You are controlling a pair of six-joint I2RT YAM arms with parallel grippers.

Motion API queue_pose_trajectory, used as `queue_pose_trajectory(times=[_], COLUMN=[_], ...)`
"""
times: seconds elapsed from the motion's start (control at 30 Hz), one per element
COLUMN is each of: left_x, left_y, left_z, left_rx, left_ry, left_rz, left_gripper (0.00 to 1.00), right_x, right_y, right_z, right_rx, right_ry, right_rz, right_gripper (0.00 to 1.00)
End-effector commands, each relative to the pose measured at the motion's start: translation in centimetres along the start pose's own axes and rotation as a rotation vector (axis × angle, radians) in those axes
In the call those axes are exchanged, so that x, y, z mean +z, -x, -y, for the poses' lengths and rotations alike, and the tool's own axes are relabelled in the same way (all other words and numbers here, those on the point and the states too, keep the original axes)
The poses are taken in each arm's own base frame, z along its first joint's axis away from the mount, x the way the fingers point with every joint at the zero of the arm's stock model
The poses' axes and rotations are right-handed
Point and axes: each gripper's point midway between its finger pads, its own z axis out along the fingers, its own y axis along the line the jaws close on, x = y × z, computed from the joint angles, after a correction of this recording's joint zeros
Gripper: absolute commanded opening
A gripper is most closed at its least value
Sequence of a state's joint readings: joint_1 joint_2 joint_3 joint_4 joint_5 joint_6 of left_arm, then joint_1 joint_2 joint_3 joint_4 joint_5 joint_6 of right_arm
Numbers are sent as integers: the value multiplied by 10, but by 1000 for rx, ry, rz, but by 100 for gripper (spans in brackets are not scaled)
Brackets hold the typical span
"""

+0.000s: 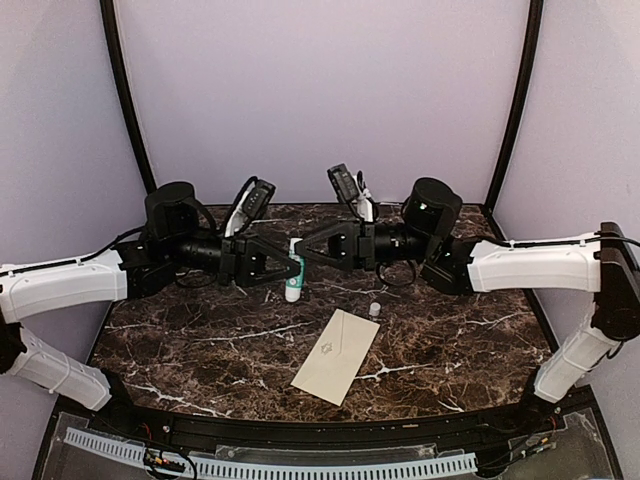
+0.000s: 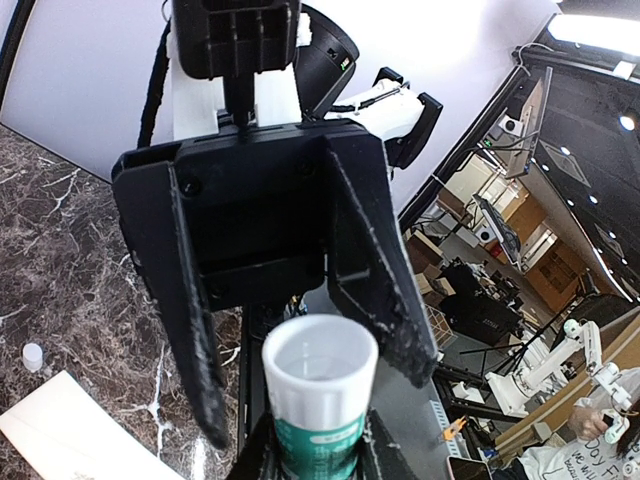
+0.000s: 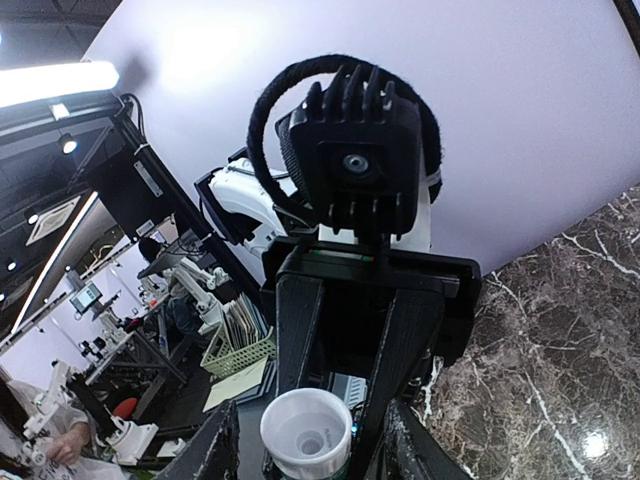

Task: Place the letter into the envelope and seal it
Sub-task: Screw the solid glue.

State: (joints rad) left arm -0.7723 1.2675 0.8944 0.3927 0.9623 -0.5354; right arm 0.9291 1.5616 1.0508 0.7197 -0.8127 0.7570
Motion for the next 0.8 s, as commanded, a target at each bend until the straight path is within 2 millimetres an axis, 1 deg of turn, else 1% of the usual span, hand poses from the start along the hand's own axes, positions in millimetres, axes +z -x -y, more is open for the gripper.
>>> queue_pose_trajectory(times=[0.0, 0.1, 0.17, 0.27, 0.6, 0.7, 0.77], left_x=[0, 0, 0, 0, 0, 0, 0], left_y=[2, 1, 0, -3, -10, -12, -12], left_z=[5, 3, 2, -1, -5, -7, -8], left_rx=[26, 22, 19, 14, 8, 4, 3], left_ry=[-28, -26, -24, -18, -10, -5, -1], left_rz=[8, 5, 2, -4, -19, -21, -21], left_gripper=[0, 0, 0, 0, 0, 0, 0], right_x=[6, 6, 6, 6, 5, 3, 4], right_y=[7, 8, 8, 8, 13, 14, 13], right_z=[-14, -14, -13, -13, -13, -13, -12], right_rx=[-37, -40, -40, -37, -34, -33, -28], right_ry=[61, 62, 57, 59, 52, 47, 45], right_rz=[5, 8, 12, 16, 33, 36, 34], right_gripper=[40, 29, 25, 25, 27, 24, 20])
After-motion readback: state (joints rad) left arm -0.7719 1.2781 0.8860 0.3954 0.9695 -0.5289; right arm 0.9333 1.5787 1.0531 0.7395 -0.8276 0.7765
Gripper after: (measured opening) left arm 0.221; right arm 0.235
